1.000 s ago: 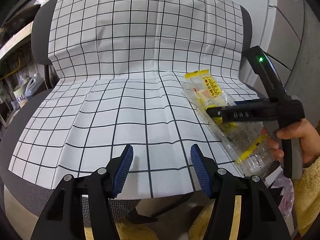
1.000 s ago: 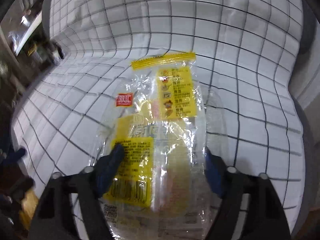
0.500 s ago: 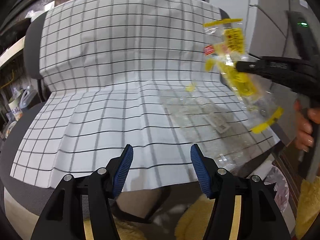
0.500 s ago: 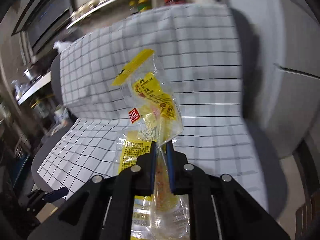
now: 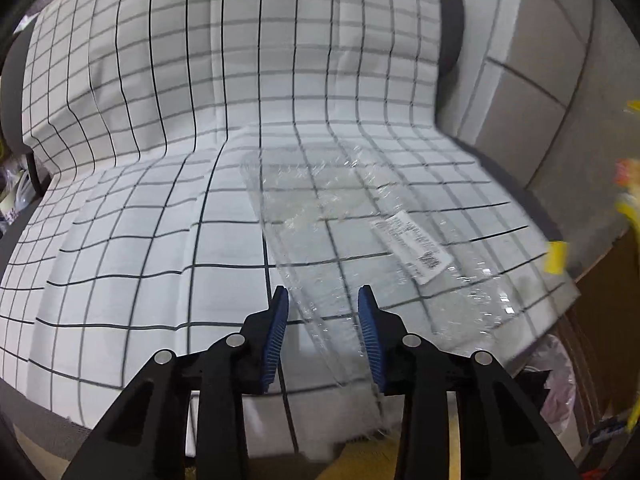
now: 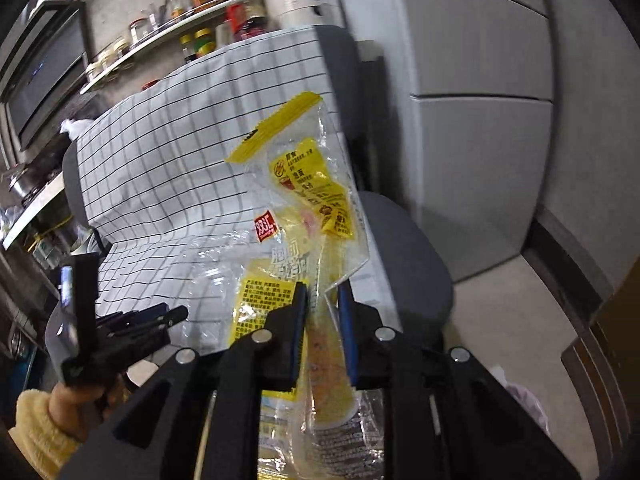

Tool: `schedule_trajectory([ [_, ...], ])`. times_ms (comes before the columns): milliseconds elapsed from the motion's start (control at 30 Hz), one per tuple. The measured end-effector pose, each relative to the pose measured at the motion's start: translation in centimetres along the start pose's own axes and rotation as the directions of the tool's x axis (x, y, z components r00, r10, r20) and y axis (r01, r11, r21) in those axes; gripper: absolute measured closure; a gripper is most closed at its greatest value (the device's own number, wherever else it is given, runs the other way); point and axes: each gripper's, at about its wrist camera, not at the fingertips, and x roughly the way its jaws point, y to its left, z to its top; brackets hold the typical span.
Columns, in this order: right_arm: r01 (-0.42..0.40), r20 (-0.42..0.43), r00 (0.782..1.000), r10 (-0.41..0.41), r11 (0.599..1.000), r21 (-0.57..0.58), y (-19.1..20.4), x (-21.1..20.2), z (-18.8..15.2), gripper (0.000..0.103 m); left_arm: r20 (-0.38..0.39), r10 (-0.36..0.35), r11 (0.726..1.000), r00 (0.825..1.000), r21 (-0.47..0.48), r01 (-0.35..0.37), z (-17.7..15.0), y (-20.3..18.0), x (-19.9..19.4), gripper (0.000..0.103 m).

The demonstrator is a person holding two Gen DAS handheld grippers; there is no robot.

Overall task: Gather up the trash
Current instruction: 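Lift the package with the right tool while the left tool grasps the clear plastic tray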

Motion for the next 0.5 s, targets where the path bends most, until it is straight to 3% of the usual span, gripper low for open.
schedule_trajectory([
  [67, 0.011, 0.003, 1.000, -0.011, 1.000, 0.027, -1.1, -0.5, -0.6, 0.086, -0.003, 0.009, 1.000, 1.000, -0.008, -0.009, 0.1, 0.0, 0.7, 0.082],
  [167, 0.030, 0.012, 0.999, -0.031, 0.998, 0.054, -2.3, -1.3, -1.4, 0.086, 0.021, -0.007, 1.000, 1.000, -0.015, 0.007, 0.2, -0.1, 0.3, 0.095],
  [300, 0.046, 0.019, 0.999, -0.047, 0.996, 0.076, -3.3, -1.9, -1.7, 0.086, 0.108, -0.052, 0.999, 0.993, 0.009, 0.052, 0.6, -1.1, -2.8, 0.097],
  [500, 0.083, 0.048, 0.995, -0.088, 0.992, 0.098, -3.8, -3.9, -2.1, 0.085, 0.247, -0.140, 0.990, 0.959, 0.067, 0.127, 0.4, -3.7, -9.4, 0.098],
])
